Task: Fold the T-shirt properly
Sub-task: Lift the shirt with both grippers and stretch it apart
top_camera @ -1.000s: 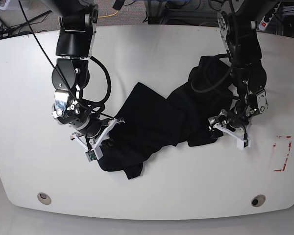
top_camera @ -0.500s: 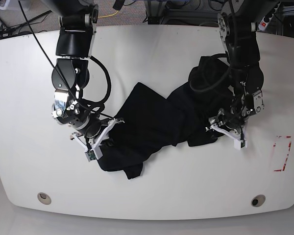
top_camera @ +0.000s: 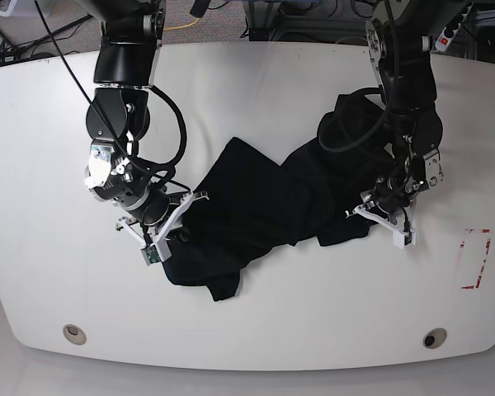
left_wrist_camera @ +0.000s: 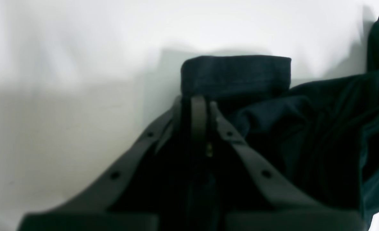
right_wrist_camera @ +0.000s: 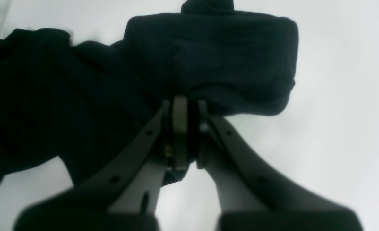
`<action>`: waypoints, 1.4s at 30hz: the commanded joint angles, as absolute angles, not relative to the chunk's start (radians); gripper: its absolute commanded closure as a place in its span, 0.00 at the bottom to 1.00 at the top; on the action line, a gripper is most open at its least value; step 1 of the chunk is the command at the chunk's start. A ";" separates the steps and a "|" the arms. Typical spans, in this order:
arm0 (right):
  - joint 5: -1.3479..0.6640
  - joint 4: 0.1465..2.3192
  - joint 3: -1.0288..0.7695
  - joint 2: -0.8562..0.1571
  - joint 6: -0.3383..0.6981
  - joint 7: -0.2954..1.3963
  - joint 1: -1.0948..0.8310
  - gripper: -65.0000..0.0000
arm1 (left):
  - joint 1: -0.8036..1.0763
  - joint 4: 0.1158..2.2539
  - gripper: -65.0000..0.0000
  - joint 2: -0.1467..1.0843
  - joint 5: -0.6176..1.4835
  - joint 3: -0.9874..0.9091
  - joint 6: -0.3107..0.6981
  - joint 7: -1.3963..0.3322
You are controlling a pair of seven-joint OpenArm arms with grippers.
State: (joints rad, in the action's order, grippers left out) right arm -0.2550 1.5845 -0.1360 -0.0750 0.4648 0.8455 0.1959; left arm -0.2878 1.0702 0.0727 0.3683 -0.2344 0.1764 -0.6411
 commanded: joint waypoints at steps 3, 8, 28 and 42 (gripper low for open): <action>-0.266 1.636 -0.139 -0.082 0.469 0.820 0.197 1.00 | -0.302 1.109 1.00 0.079 0.378 -0.236 0.177 -0.645; -0.272 1.667 -0.209 -0.091 0.469 0.820 0.185 1.00 | -0.232 1.259 1.00 0.081 0.377 -0.297 0.177 -0.705; -0.275 1.793 -0.410 -0.189 0.469 0.828 0.120 1.00 | 0.085 1.750 1.00 0.137 0.375 -0.501 0.177 -0.750; -0.269 1.787 -0.387 -0.229 0.469 0.829 0.364 1.00 | -0.050 1.860 1.00 0.234 0.380 -0.536 0.180 -0.839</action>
